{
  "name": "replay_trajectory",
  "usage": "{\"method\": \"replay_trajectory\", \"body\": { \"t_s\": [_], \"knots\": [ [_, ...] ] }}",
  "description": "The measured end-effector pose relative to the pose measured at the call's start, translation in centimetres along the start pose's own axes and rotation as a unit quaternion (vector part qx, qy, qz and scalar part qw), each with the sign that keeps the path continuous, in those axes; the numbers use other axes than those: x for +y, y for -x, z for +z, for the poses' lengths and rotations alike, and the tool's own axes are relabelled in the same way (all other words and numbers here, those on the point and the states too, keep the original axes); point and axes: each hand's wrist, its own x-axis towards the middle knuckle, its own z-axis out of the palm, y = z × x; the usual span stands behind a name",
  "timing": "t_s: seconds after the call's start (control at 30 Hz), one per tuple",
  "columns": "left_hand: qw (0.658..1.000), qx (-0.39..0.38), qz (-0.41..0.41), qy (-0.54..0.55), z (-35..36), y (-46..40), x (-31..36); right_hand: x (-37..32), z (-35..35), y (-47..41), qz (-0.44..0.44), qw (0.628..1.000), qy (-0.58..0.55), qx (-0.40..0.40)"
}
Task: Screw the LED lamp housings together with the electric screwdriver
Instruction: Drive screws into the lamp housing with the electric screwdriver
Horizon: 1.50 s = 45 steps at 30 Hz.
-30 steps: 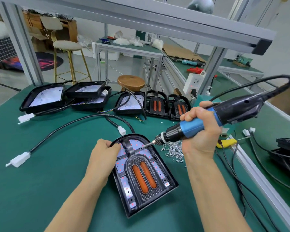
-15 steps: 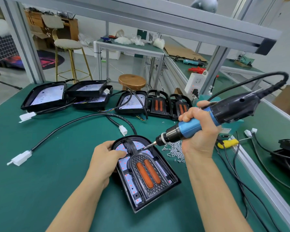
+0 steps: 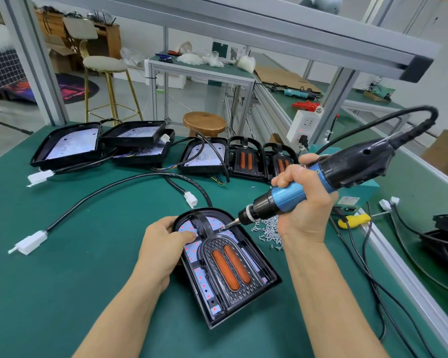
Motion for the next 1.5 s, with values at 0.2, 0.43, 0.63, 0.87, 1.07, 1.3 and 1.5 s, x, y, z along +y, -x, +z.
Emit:
{"method": "replay_trajectory", "body": {
  "t_s": [0.2,0.43,0.63,0.87,1.07,1.3,1.5],
  "knots": [
    [1.0,0.0,0.0,-0.002,0.0,0.1,0.0,0.3,0.2,0.1,0.005,1.0,0.011,-0.008],
    [1.0,-0.003,0.004,-0.012,0.0,0.0,0.0,0.4,0.5,0.2,0.002,0.999,0.025,-0.044],
    [1.0,-0.004,-0.002,-0.016,-0.1,0.0,-0.1,0.6,0.7,0.3,0.003,0.998,0.041,-0.039],
    [1.0,-0.003,-0.002,-0.01,0.0,0.0,-0.1,0.4,1.1,0.5,0.006,0.995,0.048,-0.092],
    [1.0,-0.003,0.003,-0.001,0.0,0.1,0.0,0.6,1.0,0.5,0.015,0.989,0.034,-0.147],
    [1.0,0.001,0.006,-0.007,0.2,-0.1,0.0,0.8,1.1,0.3,0.014,0.98,0.042,-0.194],
    [1.0,0.016,0.004,-0.008,0.2,-0.3,-0.4,0.6,0.7,0.3,0.005,0.996,0.012,-0.083]
  ]
}}
